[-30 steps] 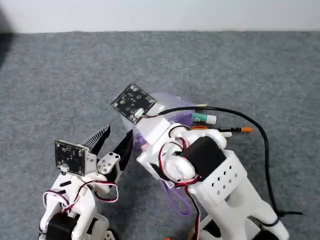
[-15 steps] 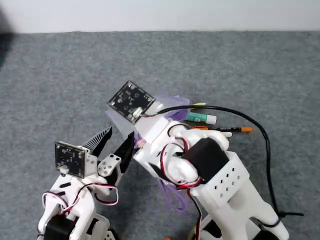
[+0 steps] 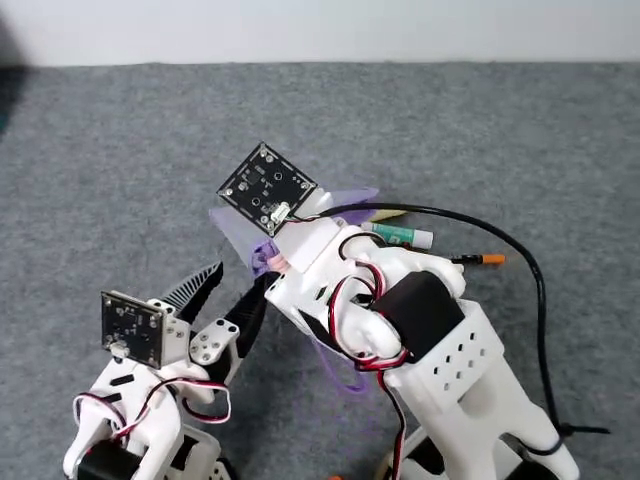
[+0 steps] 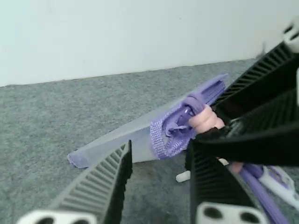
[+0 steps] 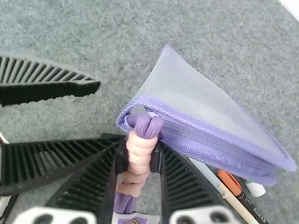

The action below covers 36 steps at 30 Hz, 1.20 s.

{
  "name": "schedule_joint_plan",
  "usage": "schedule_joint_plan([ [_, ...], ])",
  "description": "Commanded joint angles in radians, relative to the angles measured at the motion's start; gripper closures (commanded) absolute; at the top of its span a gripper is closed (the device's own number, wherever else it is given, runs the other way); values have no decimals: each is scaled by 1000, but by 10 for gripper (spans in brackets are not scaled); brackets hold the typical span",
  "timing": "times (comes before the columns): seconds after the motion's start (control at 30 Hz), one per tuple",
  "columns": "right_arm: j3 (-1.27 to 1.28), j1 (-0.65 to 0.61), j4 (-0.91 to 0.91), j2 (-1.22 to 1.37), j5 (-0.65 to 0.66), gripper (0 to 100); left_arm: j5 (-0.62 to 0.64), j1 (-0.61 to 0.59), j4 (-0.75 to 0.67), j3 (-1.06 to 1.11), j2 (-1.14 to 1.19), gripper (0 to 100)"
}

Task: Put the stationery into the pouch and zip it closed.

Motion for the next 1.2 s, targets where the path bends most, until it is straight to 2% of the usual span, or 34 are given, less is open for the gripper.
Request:
schedule_joint_plan([
  [0.0, -55, 1, 16, -22, 11, 991, -5, 14, -5, -33, 6, 816],
  [0.2, -52, -1, 42, -48, 9, 991, -5, -52, -31, -31, 6, 816],
  [0.57, -48, -50, 53, -77, 5, 991, -5, -57, -64, 65, 6, 819],
  [0.8, -55, -76, 140, -81, 2, 991, -11, -58, -91, 108, 6, 983],
  [1.17, -38, -65, 191, -127, 2, 991, -12, -60, -83, 136, 6, 988],
])
